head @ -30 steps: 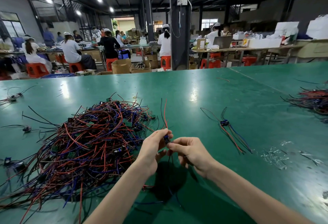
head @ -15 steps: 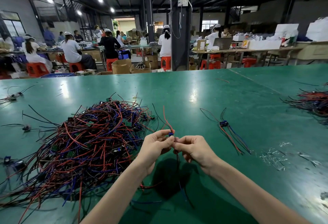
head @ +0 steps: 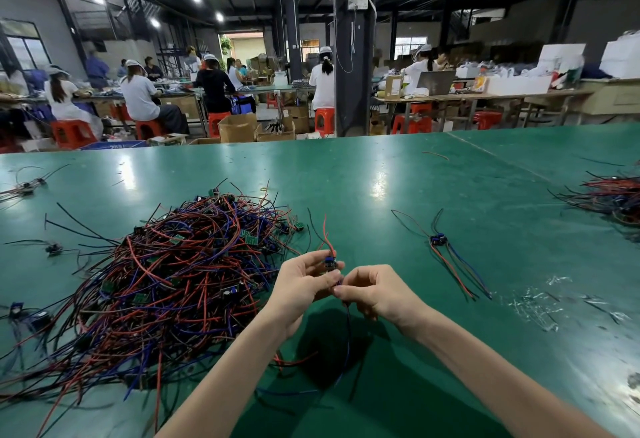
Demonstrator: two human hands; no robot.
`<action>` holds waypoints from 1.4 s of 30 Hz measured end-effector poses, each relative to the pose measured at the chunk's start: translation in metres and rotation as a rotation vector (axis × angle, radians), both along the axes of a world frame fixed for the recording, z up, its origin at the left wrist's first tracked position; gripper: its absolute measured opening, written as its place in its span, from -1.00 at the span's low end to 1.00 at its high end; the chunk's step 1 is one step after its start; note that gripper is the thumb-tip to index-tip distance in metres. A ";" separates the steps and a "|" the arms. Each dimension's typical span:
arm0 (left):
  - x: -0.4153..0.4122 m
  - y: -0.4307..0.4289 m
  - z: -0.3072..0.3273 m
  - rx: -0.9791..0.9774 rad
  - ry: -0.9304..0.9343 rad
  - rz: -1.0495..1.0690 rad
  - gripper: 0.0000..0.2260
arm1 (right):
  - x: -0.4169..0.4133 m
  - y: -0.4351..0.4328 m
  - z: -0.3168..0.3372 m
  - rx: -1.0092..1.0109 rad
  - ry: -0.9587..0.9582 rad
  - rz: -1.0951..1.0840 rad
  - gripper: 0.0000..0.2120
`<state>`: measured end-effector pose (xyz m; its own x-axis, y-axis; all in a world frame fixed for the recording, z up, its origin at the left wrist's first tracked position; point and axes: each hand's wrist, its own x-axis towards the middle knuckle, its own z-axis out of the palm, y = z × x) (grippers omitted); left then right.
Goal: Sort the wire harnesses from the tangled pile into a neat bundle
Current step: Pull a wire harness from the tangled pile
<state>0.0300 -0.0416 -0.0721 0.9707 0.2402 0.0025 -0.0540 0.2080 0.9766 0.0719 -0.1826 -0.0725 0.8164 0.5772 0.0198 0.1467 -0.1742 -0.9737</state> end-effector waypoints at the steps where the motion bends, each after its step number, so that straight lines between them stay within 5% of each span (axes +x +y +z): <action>1: 0.000 0.000 0.000 -0.005 0.004 0.013 -0.76 | 0.000 0.000 0.000 -0.015 -0.016 0.008 -0.91; 42: 0.002 0.014 0.006 -0.081 -0.078 0.173 -0.78 | -0.005 0.000 0.000 -0.024 0.007 0.127 -0.88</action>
<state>0.0323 -0.0276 -0.0661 0.9125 0.4060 0.0498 -0.1704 0.2665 0.9487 0.0667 -0.1821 -0.0720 0.7364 0.6765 -0.0005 0.1626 -0.1777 -0.9706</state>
